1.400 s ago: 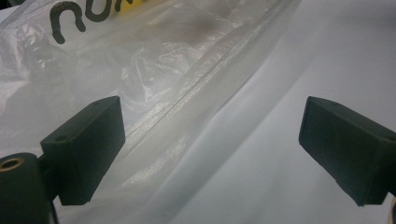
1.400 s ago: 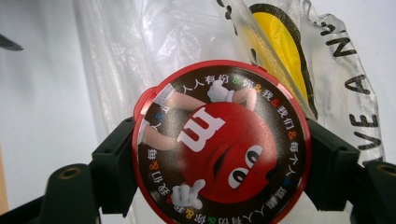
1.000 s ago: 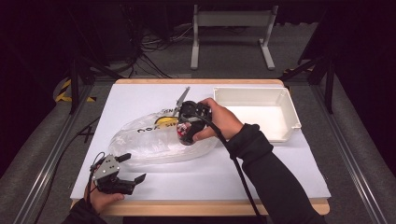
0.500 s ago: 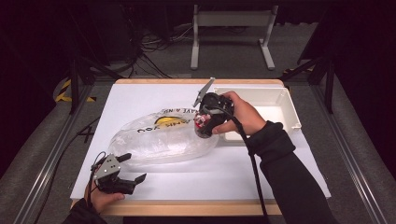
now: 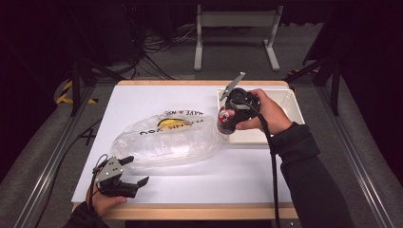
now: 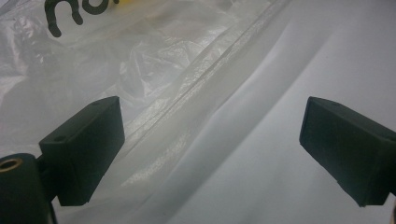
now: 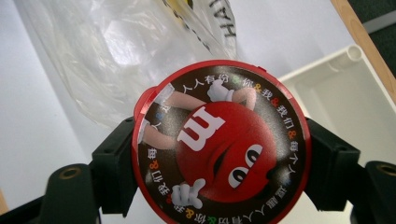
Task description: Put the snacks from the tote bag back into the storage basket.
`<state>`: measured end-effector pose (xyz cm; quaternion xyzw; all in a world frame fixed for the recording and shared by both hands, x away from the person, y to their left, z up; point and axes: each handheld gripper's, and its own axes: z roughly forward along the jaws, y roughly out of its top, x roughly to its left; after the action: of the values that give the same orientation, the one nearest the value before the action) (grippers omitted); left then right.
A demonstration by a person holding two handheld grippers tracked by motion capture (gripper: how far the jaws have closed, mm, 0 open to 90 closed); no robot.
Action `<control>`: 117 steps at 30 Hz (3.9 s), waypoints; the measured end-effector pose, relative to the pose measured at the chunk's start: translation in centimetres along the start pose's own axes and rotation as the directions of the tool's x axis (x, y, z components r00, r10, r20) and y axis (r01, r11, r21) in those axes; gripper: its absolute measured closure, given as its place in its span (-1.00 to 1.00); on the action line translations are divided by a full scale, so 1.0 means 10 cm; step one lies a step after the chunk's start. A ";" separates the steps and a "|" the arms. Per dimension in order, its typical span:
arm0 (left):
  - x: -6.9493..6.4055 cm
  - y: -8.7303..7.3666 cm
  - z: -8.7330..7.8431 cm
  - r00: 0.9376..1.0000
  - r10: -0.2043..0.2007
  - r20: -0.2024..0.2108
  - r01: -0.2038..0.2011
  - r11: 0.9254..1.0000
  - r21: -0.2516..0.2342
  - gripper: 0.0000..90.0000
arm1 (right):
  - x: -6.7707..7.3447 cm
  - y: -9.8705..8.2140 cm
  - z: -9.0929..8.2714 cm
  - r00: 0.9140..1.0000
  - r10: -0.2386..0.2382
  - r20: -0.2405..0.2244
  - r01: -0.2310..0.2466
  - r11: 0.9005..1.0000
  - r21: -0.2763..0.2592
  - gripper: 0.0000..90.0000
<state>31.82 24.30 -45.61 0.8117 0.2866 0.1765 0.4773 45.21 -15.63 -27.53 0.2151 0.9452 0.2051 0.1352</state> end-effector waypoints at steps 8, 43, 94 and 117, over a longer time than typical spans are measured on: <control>0.00 0.00 0.00 1.000 0.002 0.002 -0.002 1.000 0.007 -0.83 | -0.13 -0.19 -0.02 0.999 0.042 0.019 -0.042 0.999 0.017 -0.45; -0.01 0.01 0.02 1.000 0.017 0.004 -0.017 1.000 0.016 -0.83 | -0.64 -0.77 0.44 0.979 0.180 0.092 -0.191 0.974 0.122 -0.45; -0.02 0.01 0.02 1.000 0.023 0.001 -0.023 0.999 0.022 -0.82 | -0.75 -0.90 0.76 0.967 0.237 0.091 -0.250 0.953 0.173 -0.45; -0.02 0.00 0.00 1.000 0.017 -0.006 -0.017 1.000 -0.001 -0.83 | -0.76 -0.89 0.73 0.960 0.257 0.108 -0.273 0.947 0.169 -0.58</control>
<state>31.71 24.19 -45.63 0.8134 0.2810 0.1834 0.4751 51.18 -24.05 -36.71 0.3602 0.9158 0.1249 0.1261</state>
